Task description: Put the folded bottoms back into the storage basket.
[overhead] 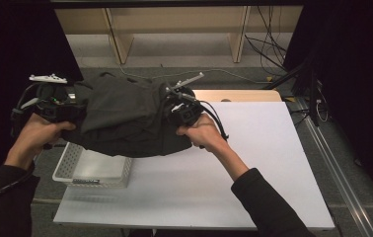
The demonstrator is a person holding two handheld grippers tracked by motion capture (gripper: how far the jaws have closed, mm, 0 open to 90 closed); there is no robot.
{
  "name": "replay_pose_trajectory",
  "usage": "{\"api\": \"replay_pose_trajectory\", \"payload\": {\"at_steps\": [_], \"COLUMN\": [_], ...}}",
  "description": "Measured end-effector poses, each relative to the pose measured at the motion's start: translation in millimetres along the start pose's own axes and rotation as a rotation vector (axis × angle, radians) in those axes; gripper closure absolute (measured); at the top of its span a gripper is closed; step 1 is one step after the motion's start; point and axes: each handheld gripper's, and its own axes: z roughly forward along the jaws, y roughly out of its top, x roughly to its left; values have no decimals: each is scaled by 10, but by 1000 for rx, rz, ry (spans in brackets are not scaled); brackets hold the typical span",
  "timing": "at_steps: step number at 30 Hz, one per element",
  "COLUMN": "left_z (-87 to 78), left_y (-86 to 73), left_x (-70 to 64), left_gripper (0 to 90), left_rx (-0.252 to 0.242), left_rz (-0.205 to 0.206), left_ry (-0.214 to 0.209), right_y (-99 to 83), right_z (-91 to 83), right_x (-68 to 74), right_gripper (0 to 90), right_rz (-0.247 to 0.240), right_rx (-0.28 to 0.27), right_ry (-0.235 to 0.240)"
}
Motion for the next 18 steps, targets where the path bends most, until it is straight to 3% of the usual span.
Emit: {"api": "replay_pose_trajectory", "payload": {"at_steps": [9, 18], "left_z": [-134, -116], "left_y": [-29, -144], "left_x": [273, 500], "left_gripper": [825, 824], "left_rx": [-15, 9], "left_rz": [-53, -95], "left_ry": [41, 85], "right_y": [236, 265], "right_z": [208, 481], "right_x": [192, 332], "right_gripper": [825, 823], "right_rz": [-19, -15], "right_rx": [-6, 9], "right_ry": [5, 21]}}
